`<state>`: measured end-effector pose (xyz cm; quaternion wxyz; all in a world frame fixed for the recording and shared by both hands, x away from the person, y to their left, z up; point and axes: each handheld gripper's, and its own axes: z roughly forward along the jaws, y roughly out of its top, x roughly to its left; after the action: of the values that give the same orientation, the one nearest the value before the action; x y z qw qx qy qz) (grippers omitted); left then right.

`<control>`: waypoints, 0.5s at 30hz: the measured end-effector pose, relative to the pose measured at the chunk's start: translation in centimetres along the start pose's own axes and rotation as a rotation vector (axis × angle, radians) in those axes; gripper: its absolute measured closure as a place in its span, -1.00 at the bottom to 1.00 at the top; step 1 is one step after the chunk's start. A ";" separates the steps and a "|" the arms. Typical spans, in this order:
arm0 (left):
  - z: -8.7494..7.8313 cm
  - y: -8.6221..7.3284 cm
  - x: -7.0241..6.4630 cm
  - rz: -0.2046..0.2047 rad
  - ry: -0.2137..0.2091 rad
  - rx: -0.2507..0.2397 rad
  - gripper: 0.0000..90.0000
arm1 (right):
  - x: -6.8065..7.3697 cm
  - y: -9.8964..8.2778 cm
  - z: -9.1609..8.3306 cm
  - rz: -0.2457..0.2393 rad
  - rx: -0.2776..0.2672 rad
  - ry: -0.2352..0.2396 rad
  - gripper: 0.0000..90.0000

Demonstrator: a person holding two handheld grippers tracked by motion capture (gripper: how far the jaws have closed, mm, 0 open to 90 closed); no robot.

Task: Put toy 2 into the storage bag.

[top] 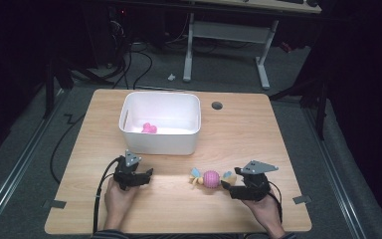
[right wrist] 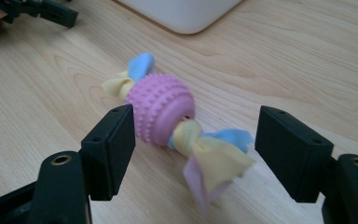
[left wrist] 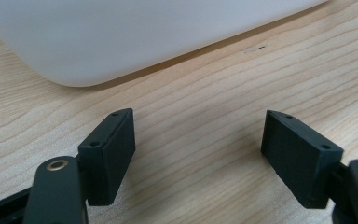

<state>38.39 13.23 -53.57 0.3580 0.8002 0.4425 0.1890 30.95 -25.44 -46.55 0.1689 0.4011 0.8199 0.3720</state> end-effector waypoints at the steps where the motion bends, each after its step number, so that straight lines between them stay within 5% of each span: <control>1: 0.0 0.0 0.0 0.000 0.000 0.000 -0.41 | 0.2 0.2 0.2 -0.006 0.002 0.004 -0.36; 15: 0.0 0.0 0.0 0.001 0.001 0.000 -0.42 | 1.4 1.3 3.2 -0.035 0.059 0.048 -0.39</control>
<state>38.36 13.20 -53.57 0.3578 0.8003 0.4423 0.1895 32.58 -22.30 -47.66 0.1436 0.3825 0.8412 0.3543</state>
